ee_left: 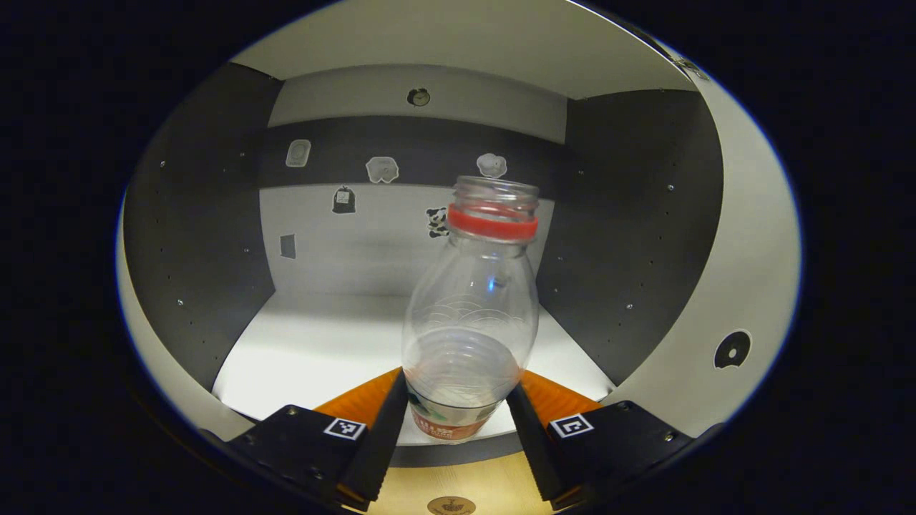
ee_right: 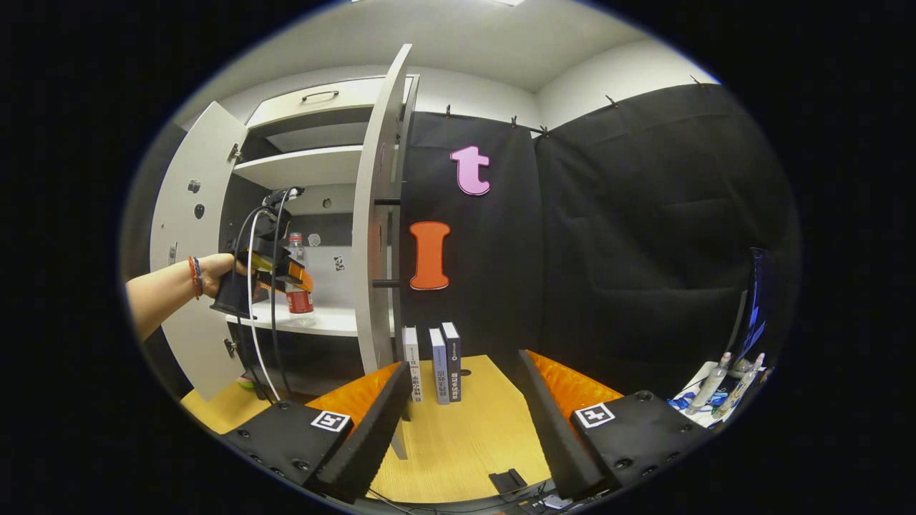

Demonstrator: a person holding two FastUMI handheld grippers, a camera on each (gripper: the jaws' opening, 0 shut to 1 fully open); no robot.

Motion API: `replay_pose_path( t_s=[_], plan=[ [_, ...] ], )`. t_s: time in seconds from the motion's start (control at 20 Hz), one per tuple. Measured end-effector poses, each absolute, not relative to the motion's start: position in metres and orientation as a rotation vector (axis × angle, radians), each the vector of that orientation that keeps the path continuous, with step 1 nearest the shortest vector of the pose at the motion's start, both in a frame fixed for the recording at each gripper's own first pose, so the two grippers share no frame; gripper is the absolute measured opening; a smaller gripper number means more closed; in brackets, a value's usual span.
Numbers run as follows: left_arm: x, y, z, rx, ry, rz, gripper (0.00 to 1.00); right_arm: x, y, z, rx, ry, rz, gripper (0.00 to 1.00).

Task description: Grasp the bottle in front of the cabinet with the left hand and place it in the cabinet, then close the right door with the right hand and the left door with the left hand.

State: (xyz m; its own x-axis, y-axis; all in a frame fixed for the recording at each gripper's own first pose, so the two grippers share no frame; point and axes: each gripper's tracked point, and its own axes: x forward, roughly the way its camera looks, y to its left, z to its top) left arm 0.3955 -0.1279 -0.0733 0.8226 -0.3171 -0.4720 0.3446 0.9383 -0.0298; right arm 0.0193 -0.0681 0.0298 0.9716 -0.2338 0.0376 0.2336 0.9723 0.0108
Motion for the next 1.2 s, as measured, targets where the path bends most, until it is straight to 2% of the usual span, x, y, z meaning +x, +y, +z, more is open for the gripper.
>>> replay_pose_path(
  t_s=[0.3, 0.45, 0.5, 0.55, 0.65, 1.05, 1.1, 1.15, 1.2],
  plan=[
    [0.399, -0.123, -0.073, 0.064, 0.487, -0.33, 0.82, 0.022, -0.07, 0.027, 0.01, -0.03, -0.236, 0.93],
    [0.4, -0.119, -0.074, 0.061, 0.488, -0.307, 0.92, 0.024, -0.069, 0.027, 0.015, -0.029, -0.23, 0.93],
    [0.401, -0.12, -0.074, 0.06, 0.486, -0.308, 0.92, 0.024, -0.07, 0.027, 0.016, -0.033, -0.232, 0.98],
    [0.4, -0.119, -0.073, 0.061, 0.486, -0.305, 0.92, 0.025, -0.07, 0.026, 0.016, -0.032, -0.233, 0.93],
    [0.4, -0.117, -0.071, 0.062, 0.479, -0.3, 0.95, 0.025, -0.071, 0.024, 0.017, -0.026, -0.232, 0.93],
    [0.385, -0.119, -0.038, 0.074, 0.384, -0.304, 0.95, 0.031, -0.067, 0.025, 0.01, -0.023, -0.216, 0.93],
    [0.38, -0.119, -0.033, 0.068, 0.373, -0.307, 0.95, 0.032, -0.067, 0.026, 0.008, -0.026, -0.214, 0.98],
    [0.375, -0.119, -0.027, 0.059, 0.362, -0.315, 0.95, 0.032, -0.066, 0.028, 0.008, -0.028, -0.21, 0.98],
    [0.369, -0.119, -0.021, 0.054, 0.35, -0.32, 0.95, 0.034, -0.066, 0.029, 0.007, -0.029, -0.206, 0.93]
  ],
)
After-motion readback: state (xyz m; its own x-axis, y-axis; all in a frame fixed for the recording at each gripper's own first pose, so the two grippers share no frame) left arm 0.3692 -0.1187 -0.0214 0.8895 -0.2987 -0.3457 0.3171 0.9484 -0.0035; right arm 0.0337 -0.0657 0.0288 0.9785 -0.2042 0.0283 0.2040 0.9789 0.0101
